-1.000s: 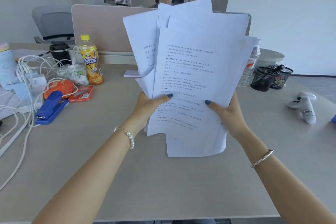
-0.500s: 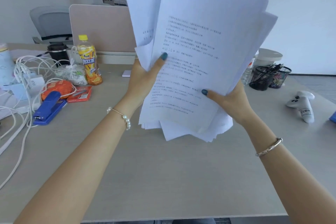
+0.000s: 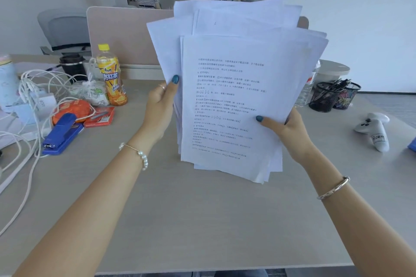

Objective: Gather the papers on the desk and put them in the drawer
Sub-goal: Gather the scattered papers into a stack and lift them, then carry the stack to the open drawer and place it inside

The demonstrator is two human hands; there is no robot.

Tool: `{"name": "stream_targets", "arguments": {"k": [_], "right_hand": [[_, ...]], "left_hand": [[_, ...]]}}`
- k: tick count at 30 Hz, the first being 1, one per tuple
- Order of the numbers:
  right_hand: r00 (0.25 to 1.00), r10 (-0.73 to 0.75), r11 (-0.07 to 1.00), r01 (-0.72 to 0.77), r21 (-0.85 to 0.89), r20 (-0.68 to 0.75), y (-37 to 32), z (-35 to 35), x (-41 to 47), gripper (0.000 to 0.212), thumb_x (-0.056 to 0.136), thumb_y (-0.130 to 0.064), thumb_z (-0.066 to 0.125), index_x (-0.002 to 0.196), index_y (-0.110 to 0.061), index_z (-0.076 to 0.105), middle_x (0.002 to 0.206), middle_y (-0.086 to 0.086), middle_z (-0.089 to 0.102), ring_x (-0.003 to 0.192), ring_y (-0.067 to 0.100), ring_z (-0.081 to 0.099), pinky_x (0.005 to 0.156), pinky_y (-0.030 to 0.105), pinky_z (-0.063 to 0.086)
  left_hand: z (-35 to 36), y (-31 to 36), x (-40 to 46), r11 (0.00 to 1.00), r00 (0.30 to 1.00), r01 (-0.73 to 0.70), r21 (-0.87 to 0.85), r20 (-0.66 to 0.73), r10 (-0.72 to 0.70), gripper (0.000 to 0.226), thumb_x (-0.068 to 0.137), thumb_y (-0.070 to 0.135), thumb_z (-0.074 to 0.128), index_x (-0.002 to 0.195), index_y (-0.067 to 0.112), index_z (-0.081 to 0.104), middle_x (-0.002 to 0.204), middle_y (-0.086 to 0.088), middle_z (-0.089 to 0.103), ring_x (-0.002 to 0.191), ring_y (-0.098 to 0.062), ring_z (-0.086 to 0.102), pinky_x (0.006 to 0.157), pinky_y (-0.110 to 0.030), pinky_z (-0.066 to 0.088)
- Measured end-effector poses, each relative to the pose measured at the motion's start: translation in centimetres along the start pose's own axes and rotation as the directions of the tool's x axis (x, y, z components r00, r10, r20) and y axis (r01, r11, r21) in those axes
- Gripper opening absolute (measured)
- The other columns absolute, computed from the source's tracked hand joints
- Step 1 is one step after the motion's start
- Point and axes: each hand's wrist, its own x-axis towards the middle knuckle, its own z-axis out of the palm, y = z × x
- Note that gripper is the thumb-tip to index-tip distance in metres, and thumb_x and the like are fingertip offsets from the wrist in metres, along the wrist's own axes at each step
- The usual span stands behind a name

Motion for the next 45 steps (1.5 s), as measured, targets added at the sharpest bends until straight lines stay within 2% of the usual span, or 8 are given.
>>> {"name": "stream_targets", "arguments": {"k": [3, 6, 11, 13, 18, 25, 30, 45], "right_hand": [[1.000, -0.013, 1.000, 0.013, 0.028, 0.018, -0.1, 0.3, 0.1, 0.039, 0.080, -0.004, 0.068, 0.118, -0.009, 0.059, 0.114, 0.005, 0.069, 0.105, 0.020, 0.067, 0.087, 0.038, 0.055], [0.999, -0.030, 0.999, 0.028, 0.042, 0.034, 0.0, 0.7, 0.1, 0.042, 0.078, -0.010, 0.071, 0.119, -0.012, 0.059, 0.117, 0.005, 0.069, 0.107, 0.020, 0.066, 0.088, 0.040, 0.054], [0.998, -0.056, 0.996, 0.055, 0.069, 0.005, -0.1, 0.9, 0.1, 0.058, 0.071, -0.020, 0.073, 0.125, -0.019, 0.051, 0.125, 0.000, 0.064, 0.112, 0.014, 0.062, 0.087, 0.032, 0.054], [0.999, -0.034, 0.996, 0.033, 0.078, 0.010, 0.0, 1.1, 0.0, 0.053, 0.072, -0.019, 0.072, 0.122, -0.019, 0.054, 0.122, 0.000, 0.066, 0.109, 0.014, 0.064, 0.086, 0.031, 0.054], [0.997, 0.073, 0.993, -0.074, 0.092, 0.016, 0.6, 1.7, 0.1, 0.033, 0.078, -0.014, 0.072, 0.110, -0.013, 0.066, 0.111, 0.003, 0.072, 0.100, 0.019, 0.069, 0.087, 0.040, 0.055], [0.992, 0.125, 0.989, -0.126, 0.075, 0.025, 1.2, 2.0, 0.0, 0.029, 0.079, -0.018, 0.072, 0.108, -0.015, 0.068, 0.110, 0.003, 0.072, 0.100, 0.018, 0.069, 0.085, 0.038, 0.054], [0.992, 0.115, 0.990, -0.110, 0.085, -0.059, 0.8, 2.5, 0.1, 0.023, 0.080, -0.019, 0.071, 0.102, -0.020, 0.067, 0.100, -0.007, 0.072, 0.086, 0.008, 0.071, 0.073, 0.027, 0.057], [0.986, 0.056, 0.998, -0.054, 0.022, -0.157, 0.7, 2.0, -1.9, 0.024, 0.081, -0.015, 0.070, 0.103, -0.023, 0.063, 0.103, -0.006, 0.069, 0.098, 0.016, 0.066, 0.086, 0.037, 0.054]], "left_hand": [[0.9, 1.4, 0.0, 0.999, 0.993, -0.034, 0.026, -0.111, 0.036, 0.052, 0.095, 0.042, 0.045, 0.054, 0.020, 0.021, 0.041, 0.012, 0.024, 0.044, -0.005, 0.021, 0.047, -0.024, 0.016], [1.7, 2.0, 0.4, 0.993, 0.991, 0.100, 0.069, -0.093, -0.093, 0.060, 0.081, 0.070, 0.036, 0.063, 0.017, 0.016, 0.054, -0.001, 0.028, 0.049, -0.013, 0.025, 0.052, -0.030, 0.019], [1.9, 1.7, -0.4, 0.974, 0.983, 0.175, -0.144, 0.074, -0.166, 0.064, 0.086, 0.071, 0.011, 0.093, 0.034, 0.063, 0.088, 0.016, 0.070, 0.080, 0.000, 0.066, 0.074, -0.020, 0.049], [2.0, 1.4, -1.2, 0.969, 0.973, 0.175, -0.172, 0.179, -0.144, 0.056, 0.089, 0.065, 0.021, 0.119, 0.036, 0.058, 0.114, 0.017, 0.068, 0.107, 0.002, 0.062, 0.088, -0.021, 0.048], [1.9, -0.1, -1.6, 0.988, 0.980, 0.148, -0.030, 0.137, -0.143, 0.053, 0.071, 0.027, 0.079, 0.118, 0.015, 0.061, 0.106, 0.011, 0.071, 0.097, -0.001, 0.068, 0.085, -0.023, 0.054], [2.4, -0.9, -2.0, 0.977, 0.961, 0.193, -0.088, 0.216, -0.170, 0.021, 0.077, 0.013, 0.073, 0.090, 0.028, 0.069, 0.082, 0.019, 0.075, 0.086, 0.000, 0.070, 0.075, -0.018, 0.054], [2.4, -1.3, -2.0, 0.957, 0.947, 0.264, -0.120, 0.223, -0.233, 0.027, 0.076, 0.017, 0.076, 0.101, 0.021, 0.070, 0.103, 0.004, 0.074, 0.096, -0.010, 0.070, 0.081, -0.027, 0.055], [3.6, -1.6, -4.4, 0.963, 0.948, 0.236, -0.131, 0.249, -0.199, 0.020, 0.080, 0.018, 0.072, 0.095, 0.030, 0.068, 0.085, 0.022, 0.073, 0.090, 0.001, 0.069, 0.071, -0.016, 0.054]]}}
